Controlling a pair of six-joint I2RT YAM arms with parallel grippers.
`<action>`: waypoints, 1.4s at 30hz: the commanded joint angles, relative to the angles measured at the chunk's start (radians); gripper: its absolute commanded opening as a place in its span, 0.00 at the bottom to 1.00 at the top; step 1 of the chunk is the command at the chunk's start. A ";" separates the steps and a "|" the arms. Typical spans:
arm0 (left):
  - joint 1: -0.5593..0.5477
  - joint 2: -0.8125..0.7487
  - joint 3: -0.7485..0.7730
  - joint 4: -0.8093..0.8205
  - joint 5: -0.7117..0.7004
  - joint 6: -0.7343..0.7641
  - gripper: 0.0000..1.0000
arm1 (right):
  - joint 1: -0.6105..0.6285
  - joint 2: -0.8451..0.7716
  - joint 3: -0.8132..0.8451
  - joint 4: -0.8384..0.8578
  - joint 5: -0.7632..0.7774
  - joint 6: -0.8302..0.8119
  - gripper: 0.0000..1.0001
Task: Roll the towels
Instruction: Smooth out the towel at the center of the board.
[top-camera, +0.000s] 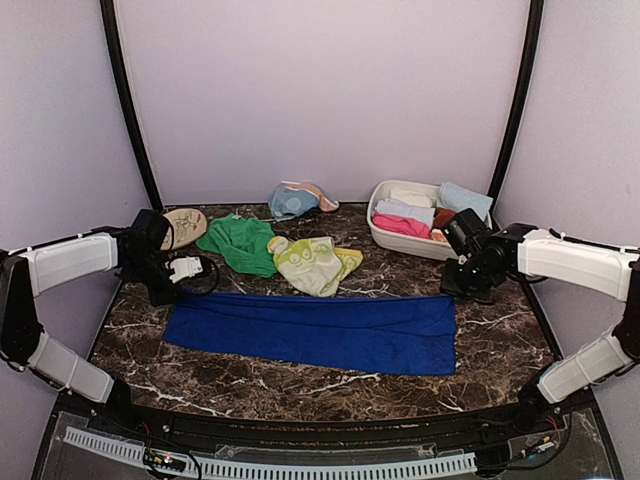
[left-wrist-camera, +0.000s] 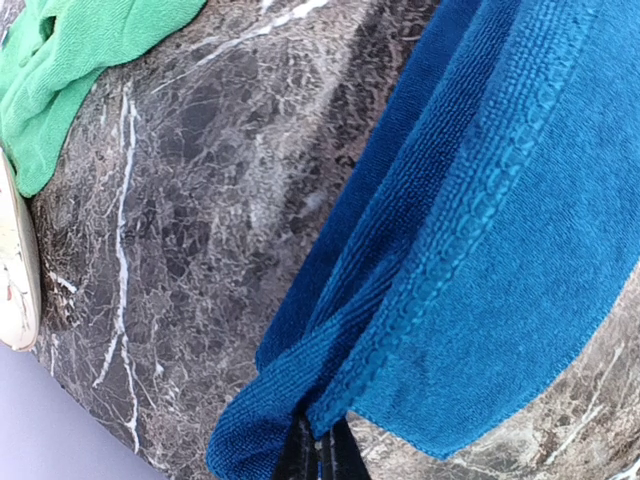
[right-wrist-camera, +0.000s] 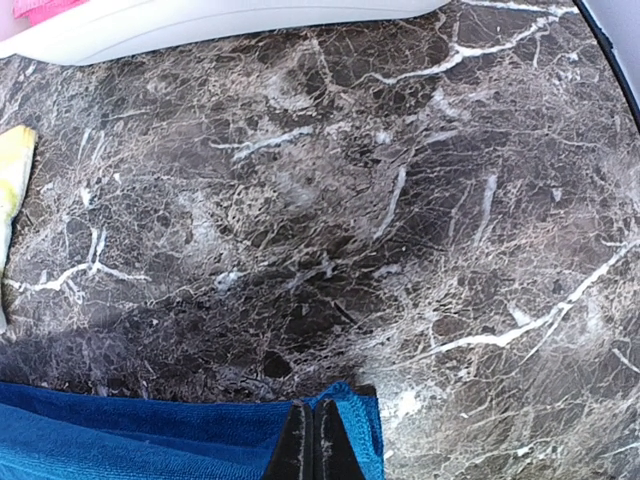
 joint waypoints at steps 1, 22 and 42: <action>-0.002 0.020 0.035 0.035 -0.041 -0.028 0.00 | -0.016 0.002 0.054 -0.011 0.007 -0.029 0.00; -0.002 -0.014 -0.043 0.105 -0.028 0.027 0.00 | -0.032 -0.163 -0.151 0.020 -0.076 0.044 0.00; -0.003 -0.179 -0.276 0.043 0.008 0.062 0.03 | 0.133 -0.357 -0.394 -0.074 -0.095 0.259 0.00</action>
